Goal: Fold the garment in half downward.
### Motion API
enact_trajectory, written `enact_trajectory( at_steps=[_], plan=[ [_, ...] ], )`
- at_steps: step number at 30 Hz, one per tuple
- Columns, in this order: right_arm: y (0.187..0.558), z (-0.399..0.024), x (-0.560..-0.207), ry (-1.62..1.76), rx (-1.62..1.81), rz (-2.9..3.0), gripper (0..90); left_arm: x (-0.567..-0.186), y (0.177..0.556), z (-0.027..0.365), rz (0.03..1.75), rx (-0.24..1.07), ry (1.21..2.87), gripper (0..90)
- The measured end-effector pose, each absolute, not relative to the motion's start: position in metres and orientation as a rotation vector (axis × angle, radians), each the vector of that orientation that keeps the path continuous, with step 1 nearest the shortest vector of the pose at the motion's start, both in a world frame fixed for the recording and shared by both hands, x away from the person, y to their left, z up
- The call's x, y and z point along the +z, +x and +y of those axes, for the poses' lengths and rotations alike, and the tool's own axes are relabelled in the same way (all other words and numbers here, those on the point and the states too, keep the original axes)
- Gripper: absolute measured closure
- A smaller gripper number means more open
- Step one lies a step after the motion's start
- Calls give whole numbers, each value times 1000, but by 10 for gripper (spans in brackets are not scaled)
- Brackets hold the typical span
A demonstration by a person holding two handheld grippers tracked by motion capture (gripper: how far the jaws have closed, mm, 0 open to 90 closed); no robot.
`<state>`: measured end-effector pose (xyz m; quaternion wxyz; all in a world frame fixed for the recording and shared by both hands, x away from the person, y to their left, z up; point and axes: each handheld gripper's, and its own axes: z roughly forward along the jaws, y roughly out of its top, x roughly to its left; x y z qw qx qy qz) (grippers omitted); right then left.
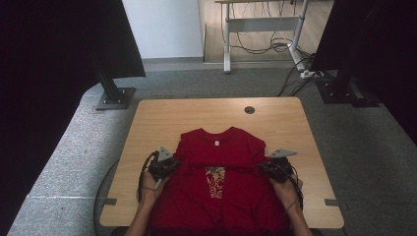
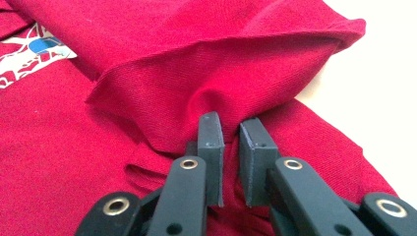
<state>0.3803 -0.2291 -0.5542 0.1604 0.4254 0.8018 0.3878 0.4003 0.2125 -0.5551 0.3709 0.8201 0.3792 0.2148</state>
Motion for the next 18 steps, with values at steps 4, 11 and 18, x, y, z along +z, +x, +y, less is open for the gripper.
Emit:
enact_trajectory(
  at_steps=[4, 11, 18],
  plan=[
    [396, -229, -555, 1236, 1118, 2279, 809, -556, 418, 214, 996, 543, 2080, 798],
    [411, -226, -553, 1258, 1119, 2264, 809, -554, 432, 219, 1044, 492, 2039, 810],
    [392, -225, -512, 1121, 1131, 2147, 817, -513, 417, 225, 967, 623, 1912, 828]
  ],
)
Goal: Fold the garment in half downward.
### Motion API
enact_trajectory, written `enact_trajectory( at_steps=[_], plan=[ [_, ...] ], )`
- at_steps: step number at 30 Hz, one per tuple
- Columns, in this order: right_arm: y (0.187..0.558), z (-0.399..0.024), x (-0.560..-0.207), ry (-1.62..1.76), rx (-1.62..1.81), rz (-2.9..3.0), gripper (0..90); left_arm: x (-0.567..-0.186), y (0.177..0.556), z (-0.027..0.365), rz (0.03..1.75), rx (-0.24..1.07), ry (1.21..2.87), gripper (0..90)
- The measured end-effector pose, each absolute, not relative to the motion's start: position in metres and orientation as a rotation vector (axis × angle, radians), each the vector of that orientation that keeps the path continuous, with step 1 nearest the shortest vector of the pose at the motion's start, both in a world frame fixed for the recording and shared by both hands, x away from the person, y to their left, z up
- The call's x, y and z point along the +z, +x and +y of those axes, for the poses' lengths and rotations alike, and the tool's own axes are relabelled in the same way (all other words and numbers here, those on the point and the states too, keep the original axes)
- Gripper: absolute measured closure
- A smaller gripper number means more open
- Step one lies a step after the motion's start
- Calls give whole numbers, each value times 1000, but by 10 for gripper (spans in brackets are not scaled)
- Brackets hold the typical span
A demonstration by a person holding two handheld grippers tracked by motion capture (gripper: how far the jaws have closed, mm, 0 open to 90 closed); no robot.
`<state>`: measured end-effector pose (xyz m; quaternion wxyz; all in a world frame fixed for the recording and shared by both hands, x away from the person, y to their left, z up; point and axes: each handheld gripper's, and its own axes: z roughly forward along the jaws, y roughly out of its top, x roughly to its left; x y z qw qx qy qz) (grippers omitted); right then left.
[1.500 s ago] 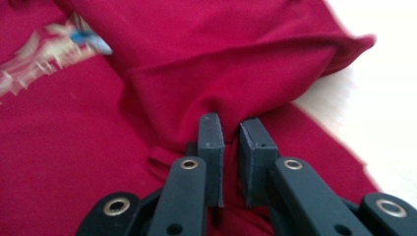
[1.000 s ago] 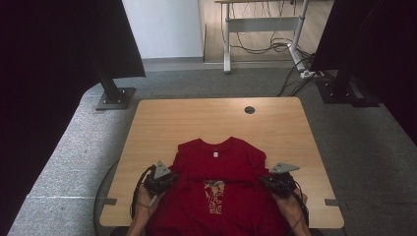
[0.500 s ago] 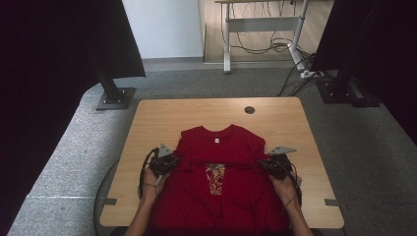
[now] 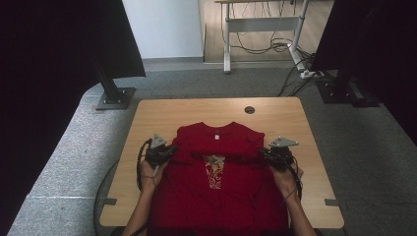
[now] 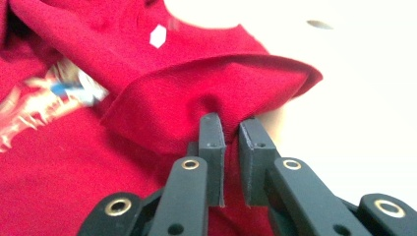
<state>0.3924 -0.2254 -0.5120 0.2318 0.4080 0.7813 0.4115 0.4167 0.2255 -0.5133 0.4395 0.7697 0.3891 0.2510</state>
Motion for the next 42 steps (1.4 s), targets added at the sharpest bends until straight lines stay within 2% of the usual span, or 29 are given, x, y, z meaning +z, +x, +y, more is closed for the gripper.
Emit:
enact_trajectory(
  at_steps=[4, 8, 15, 23, 24, 27, 30, 35, 42],
  plan=[
    [372, -229, -483, 1045, 1170, 2095, 817, -484, 397, 227, 895, 658, 1875, 826],
    [347, -235, -474, 1026, 1202, 2083, 816, -480, 370, 229, 836, 667, 1889, 820],
    [313, -241, -513, 1081, 1221, 2187, 815, -520, 332, 232, 856, 578, 1962, 813],
    [308, -243, -552, 1159, 1170, 2306, 807, -558, 332, 230, 940, 483, 2063, 765],
    [309, -243, -552, 1159, 1173, 2309, 797, -557, 333, 230, 951, 470, 2060, 753],
    [308, -245, -545, 1147, 1209, 2289, 679, -549, 333, 234, 956, 456, 2029, 682],
    [306, -246, -539, 1129, 1222, 2266, 632, -544, 332, 235, 954, 452, 1999, 622],
    [309, -239, -523, 1111, 1270, 2204, 534, -535, 334, 227, 931, 456, 1984, 593],
    [326, -220, -520, 1178, 1227, 2174, 472, -537, 339, 222, 938, 449, 1982, 588]
  ],
)
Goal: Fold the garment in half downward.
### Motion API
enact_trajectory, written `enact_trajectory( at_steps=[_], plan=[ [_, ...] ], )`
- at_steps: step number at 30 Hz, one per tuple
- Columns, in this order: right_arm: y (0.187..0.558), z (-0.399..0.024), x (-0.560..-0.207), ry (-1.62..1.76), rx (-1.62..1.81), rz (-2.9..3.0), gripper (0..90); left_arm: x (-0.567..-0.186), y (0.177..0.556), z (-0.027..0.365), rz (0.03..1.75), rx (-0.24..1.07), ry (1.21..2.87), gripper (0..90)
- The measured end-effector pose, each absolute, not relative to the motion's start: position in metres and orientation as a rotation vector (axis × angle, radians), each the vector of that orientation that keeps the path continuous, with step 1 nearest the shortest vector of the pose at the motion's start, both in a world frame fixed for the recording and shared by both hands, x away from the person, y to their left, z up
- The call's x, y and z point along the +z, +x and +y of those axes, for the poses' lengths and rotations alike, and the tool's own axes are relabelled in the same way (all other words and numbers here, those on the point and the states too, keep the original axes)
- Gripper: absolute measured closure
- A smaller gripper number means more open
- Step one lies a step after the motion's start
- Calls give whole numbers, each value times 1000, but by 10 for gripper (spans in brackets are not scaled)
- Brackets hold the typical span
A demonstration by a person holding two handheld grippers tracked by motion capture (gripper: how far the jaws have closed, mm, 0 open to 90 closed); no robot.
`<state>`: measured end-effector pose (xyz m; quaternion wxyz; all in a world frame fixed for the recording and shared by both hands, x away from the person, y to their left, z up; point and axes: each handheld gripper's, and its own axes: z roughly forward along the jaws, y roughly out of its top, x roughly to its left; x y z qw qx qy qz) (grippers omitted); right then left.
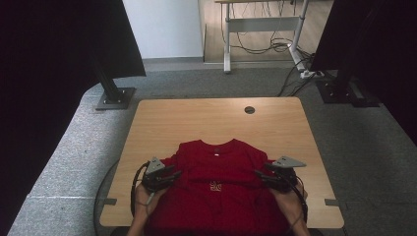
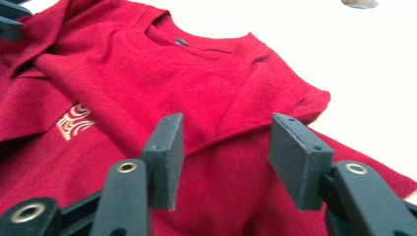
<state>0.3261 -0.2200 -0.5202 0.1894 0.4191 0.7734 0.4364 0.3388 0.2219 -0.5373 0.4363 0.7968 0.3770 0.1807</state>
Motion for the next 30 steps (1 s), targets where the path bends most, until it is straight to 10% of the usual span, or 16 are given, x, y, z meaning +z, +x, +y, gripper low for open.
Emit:
enact_trajectory(
  at_steps=[7, 10, 16, 23, 30],
  plan=[
    [339, -200, -530, 1161, 1180, 2215, 865, -540, 339, 223, 941, 447, 1991, 589],
    [347, -191, -533, 1152, 1189, 2243, 885, -541, 339, 222, 939, 447, 1992, 590],
    [349, -165, -535, 1039, 1227, 2317, 880, -537, 339, 225, 933, 432, 1973, 581],
    [347, -194, -514, 1058, 1266, 2209, 611, -521, 348, 234, 947, 446, 1927, 492],
    [355, -227, -513, 1151, 1226, 2147, 528, -520, 370, 232, 991, 408, 1938, 469]
  ],
)
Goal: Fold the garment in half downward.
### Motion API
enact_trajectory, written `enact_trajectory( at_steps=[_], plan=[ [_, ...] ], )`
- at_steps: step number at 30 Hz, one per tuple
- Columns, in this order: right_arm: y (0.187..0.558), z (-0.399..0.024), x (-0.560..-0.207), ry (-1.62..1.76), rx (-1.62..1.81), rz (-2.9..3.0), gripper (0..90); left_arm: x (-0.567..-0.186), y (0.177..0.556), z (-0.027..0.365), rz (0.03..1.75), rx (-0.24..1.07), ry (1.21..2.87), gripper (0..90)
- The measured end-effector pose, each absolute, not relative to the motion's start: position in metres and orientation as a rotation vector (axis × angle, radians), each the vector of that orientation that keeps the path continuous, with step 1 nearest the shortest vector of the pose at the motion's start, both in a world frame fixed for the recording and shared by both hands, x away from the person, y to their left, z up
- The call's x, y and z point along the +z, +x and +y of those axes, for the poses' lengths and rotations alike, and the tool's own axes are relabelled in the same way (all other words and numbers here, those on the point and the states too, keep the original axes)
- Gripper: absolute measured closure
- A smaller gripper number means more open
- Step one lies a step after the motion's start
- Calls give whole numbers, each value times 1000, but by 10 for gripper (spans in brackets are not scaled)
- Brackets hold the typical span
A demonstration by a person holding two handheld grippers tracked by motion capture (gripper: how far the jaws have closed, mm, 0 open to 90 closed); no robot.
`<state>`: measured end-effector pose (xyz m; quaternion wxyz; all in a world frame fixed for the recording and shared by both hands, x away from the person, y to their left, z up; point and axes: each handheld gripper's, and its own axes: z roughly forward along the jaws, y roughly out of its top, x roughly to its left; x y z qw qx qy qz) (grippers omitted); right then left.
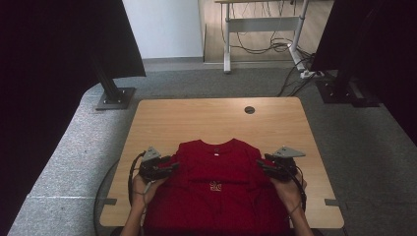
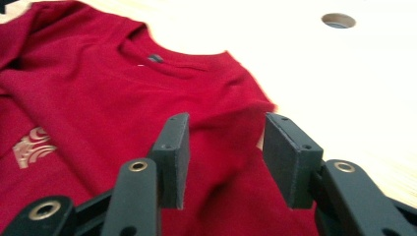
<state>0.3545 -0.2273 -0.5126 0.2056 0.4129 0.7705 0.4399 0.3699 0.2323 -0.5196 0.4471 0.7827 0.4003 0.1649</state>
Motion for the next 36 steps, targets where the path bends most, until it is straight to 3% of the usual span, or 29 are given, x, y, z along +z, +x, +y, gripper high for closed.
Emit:
enact_trajectory(
  at_steps=[7, 12, 15, 17, 20, 26, 36],
  plan=[
    [372, -242, -520, 1228, 1265, 2135, 460, -526, 398, 233, 1050, 305, 1890, 457],
    [390, -238, -533, 1260, 1288, 2177, 462, -530, 412, 225, 1052, 254, 1923, 449],
    [400, -233, -541, 1261, 1312, 2230, 575, -531, 414, 217, 1026, 285, 1974, 530],
    [402, -229, -543, 1251, 1307, 2237, 694, -531, 413, 214, 1016, 311, 1992, 666],
    [401, -224, -541, 1230, 1305, 2263, 817, -530, 409, 210, 994, 347, 1997, 798],
    [390, -222, -525, 1157, 1297, 2219, 846, -519, 398, 214, 955, 447, 1927, 863],
    [353, -230, -485, 1036, 1347, 2120, 847, -496, 368, 233, 878, 480, 1811, 876]
  ],
)
